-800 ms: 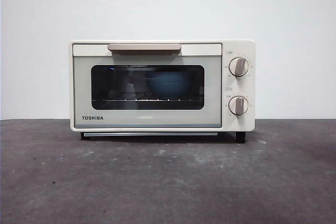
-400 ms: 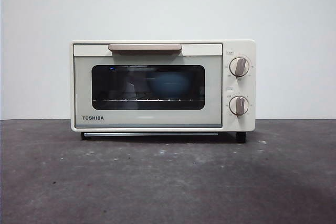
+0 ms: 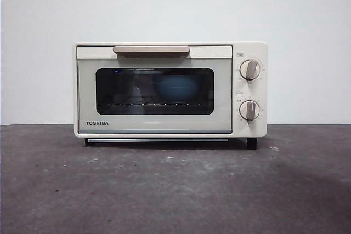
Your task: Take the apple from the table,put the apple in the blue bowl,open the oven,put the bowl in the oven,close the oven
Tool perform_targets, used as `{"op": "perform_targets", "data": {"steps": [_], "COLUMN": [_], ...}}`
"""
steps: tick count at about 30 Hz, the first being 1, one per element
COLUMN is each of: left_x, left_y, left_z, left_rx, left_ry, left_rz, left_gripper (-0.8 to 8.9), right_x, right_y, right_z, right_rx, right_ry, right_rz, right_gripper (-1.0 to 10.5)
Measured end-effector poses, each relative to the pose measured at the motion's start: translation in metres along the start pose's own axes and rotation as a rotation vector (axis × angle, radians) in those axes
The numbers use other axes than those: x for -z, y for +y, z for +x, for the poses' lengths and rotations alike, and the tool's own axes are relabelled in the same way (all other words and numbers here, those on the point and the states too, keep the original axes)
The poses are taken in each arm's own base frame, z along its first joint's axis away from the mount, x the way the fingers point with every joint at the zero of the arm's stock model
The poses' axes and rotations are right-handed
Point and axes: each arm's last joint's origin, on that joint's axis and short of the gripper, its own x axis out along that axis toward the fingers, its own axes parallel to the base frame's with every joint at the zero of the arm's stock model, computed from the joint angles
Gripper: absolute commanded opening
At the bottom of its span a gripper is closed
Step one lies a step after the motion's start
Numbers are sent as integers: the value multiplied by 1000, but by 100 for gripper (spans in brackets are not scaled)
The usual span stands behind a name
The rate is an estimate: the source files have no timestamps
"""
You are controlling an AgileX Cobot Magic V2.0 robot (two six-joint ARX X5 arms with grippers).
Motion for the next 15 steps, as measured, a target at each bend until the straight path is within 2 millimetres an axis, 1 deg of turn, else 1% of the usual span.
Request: {"op": "perform_targets", "data": {"steps": [6,11,15], "left_x": [0,0,0], "left_y": [0,0,0], "left_z": [0,0,0], "left_rx": [0,0,0], "left_ry": [0,0,0], "left_rz": [0,0,0], "left_gripper": [8,8,7], "right_x": [7,16,16], "right_y": [0,1,1], "right_z": [-2,-3,-3], "right_rx": [-3,-7,-6], "right_ry": [65,156,155], "right_rz": [7,17,16], "right_gripper": [4,4,4]}}
